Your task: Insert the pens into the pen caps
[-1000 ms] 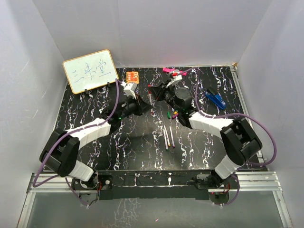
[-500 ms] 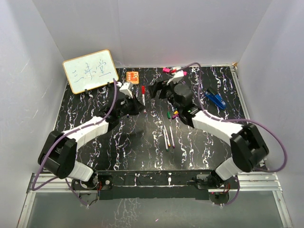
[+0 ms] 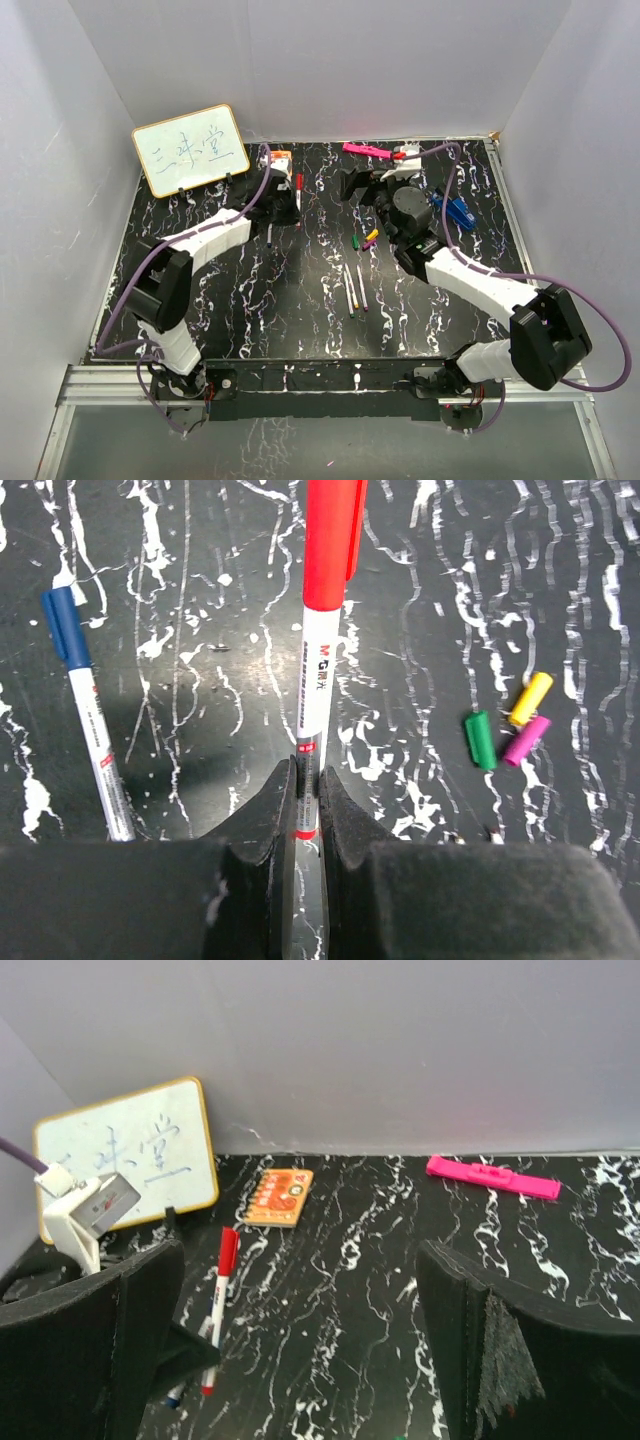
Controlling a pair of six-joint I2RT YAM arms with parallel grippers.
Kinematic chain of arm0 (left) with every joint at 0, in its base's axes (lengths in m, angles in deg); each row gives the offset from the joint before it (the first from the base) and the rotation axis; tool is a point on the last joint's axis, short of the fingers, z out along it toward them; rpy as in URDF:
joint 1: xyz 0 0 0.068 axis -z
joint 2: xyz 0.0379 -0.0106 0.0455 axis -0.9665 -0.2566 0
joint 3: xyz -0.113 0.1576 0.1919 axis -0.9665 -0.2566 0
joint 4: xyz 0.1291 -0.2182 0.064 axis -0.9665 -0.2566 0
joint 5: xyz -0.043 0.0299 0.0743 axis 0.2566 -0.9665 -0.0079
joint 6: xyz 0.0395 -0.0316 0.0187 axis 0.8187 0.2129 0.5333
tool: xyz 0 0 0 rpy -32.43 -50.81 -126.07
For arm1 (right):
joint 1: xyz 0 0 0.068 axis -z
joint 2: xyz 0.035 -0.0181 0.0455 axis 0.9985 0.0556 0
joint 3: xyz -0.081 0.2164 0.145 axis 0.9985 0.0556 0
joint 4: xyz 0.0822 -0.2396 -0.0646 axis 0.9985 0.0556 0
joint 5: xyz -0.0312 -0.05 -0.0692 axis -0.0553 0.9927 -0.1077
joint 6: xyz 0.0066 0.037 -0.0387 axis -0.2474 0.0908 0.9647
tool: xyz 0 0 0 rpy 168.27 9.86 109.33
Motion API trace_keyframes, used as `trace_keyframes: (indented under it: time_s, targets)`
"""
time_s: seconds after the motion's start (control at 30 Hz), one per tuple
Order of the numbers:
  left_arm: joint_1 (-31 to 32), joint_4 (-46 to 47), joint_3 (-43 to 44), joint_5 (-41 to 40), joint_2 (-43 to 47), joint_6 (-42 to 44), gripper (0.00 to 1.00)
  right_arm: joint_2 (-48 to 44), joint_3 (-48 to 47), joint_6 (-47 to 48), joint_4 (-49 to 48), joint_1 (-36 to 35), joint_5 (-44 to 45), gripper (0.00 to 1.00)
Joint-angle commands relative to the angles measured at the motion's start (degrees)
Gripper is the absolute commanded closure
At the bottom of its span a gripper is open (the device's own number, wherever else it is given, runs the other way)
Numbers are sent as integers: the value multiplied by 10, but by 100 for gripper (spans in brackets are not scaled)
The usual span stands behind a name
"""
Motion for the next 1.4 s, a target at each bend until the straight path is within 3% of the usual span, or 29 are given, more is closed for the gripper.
trace_keyframes:
  time_s: [0.0,0.73,1.03,1.2,1.37]
  targets:
    - [-8,-83,43,-40,-25,20,100,-29,16,20,-19,2,24,2]
    - [-39,-150,115,-42,-148,16,96,-23,37,11,7,2,27,2]
    - [-42,-157,107,-44,-152,10,88,-9,37,2,11,2,33,2]
    - [-42,-160,107,-44,-149,9,78,3,31,-1,22,2,35,2]
    - [-41,-158,107,-44,-142,8,76,11,28,-6,29,2,43,2]
